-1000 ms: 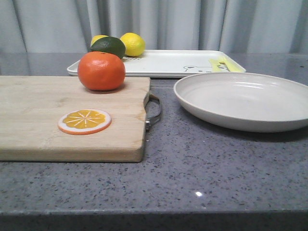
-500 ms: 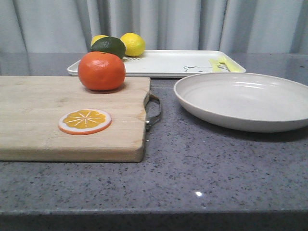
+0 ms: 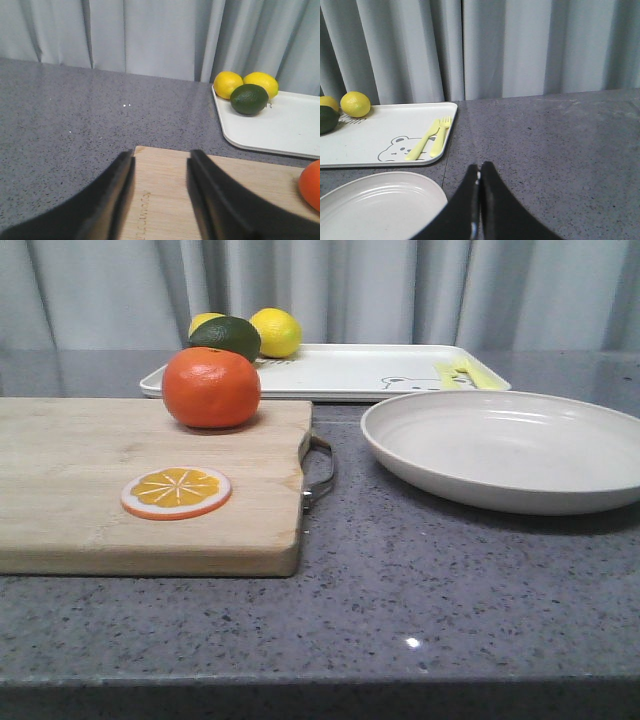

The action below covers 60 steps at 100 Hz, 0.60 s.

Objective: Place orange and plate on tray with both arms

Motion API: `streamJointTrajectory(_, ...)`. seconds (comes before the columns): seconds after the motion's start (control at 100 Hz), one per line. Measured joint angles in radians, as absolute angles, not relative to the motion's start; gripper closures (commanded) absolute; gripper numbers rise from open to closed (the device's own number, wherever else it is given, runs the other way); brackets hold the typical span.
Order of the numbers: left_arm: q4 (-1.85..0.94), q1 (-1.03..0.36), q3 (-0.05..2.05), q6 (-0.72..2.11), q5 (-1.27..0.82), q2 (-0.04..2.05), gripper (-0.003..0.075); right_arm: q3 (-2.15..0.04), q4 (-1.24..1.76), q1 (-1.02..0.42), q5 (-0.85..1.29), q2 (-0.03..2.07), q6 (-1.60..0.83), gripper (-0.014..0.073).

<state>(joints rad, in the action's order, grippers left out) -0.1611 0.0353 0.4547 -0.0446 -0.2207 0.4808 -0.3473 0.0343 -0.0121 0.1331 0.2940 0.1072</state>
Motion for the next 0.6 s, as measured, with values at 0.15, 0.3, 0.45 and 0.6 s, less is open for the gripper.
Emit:
streamJointTrajectory(0.15, -0.192, 0.031, 0.564, -0.045, -0.28, 0.619, 0.0226, -0.347, 0.034, -0.012, 0.133, 0.294, 0.107, 0.065)
streamJointTrajectory(0.3, -0.195, -0.021, 0.711, -0.045, -0.386, 0.792, 0.0226, -0.347, 0.034, -0.012, 0.135, 0.294, 0.107, 0.065)
streamJointTrajectory(0.45, -0.195, -0.121, 0.863, -0.045, -0.473, 0.971, 0.0225, -0.347, 0.034, -0.012, 0.141, 0.294, 0.107, 0.065)
streamJointTrajectory(0.6, -0.201, -0.218, 1.019, -0.045, -0.56, 1.148, 0.0216, -0.347, 0.036, -0.012, 0.148, 0.294, 0.107, 0.065)
